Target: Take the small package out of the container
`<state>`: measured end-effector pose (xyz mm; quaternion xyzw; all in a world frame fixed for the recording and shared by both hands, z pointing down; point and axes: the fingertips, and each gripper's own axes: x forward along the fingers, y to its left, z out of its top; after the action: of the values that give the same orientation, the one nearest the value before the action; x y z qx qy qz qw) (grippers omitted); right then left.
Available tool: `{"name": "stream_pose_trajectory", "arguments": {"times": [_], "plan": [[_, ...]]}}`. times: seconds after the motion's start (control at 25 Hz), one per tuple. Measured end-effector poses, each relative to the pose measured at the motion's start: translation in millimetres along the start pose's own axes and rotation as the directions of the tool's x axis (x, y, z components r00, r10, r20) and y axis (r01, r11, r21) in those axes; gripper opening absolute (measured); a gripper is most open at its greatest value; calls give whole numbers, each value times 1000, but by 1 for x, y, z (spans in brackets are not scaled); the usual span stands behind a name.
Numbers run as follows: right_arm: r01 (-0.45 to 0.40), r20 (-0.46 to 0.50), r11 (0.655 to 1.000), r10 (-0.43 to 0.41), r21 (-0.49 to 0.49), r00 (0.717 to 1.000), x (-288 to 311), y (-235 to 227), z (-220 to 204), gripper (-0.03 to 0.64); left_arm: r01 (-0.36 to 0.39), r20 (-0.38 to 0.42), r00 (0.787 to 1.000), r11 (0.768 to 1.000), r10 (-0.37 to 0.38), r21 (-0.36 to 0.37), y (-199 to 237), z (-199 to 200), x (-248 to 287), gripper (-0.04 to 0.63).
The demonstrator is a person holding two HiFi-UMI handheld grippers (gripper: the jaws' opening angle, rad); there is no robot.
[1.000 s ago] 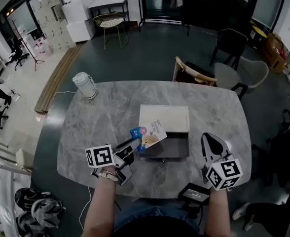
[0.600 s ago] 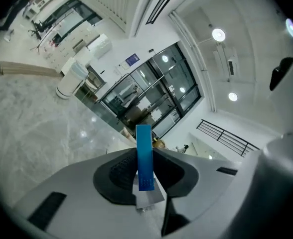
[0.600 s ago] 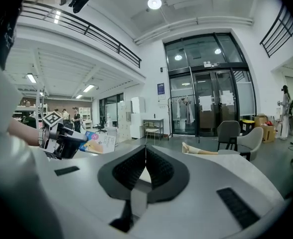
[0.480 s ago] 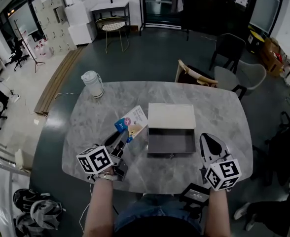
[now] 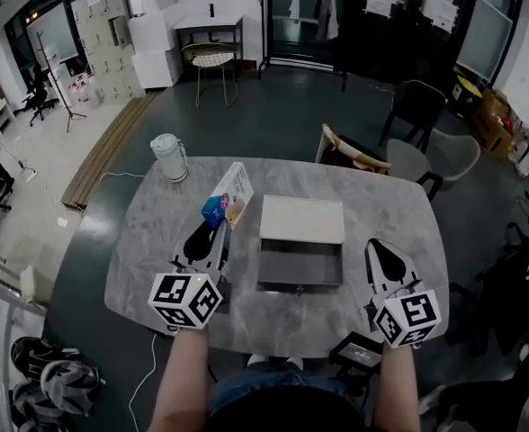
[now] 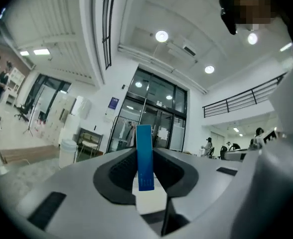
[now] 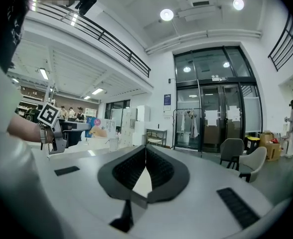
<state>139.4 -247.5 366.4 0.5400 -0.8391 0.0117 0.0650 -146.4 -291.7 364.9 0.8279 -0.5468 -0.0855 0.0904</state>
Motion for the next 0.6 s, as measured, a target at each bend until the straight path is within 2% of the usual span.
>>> {"name": "stream_pose_trajectory", "arguments": {"times": [0.12,0.24,0.36,0.44,0.6], "plan": [[3,46,1000,-2,-31,999,-2,-6,14,26,-11,42,999,988,4,152,-16,19,3,97],[16,95,998,-10,-60,995,-4,-11,31,26,-20,84,996,959,-4,284,-33,39,5,98],[22,130,993,-7,-116,991,-6,-12,40,26,-32,132,991,924,-20,381,-41,57,1,98],[35,151,991,-15,-129,988,-7,-14,44,26,-36,159,987,911,-33,410,-42,66,-1,98],[61,176,988,-36,-142,984,-11,-22,46,26,-53,181,983,921,-19,386,-35,69,2,98]]}}
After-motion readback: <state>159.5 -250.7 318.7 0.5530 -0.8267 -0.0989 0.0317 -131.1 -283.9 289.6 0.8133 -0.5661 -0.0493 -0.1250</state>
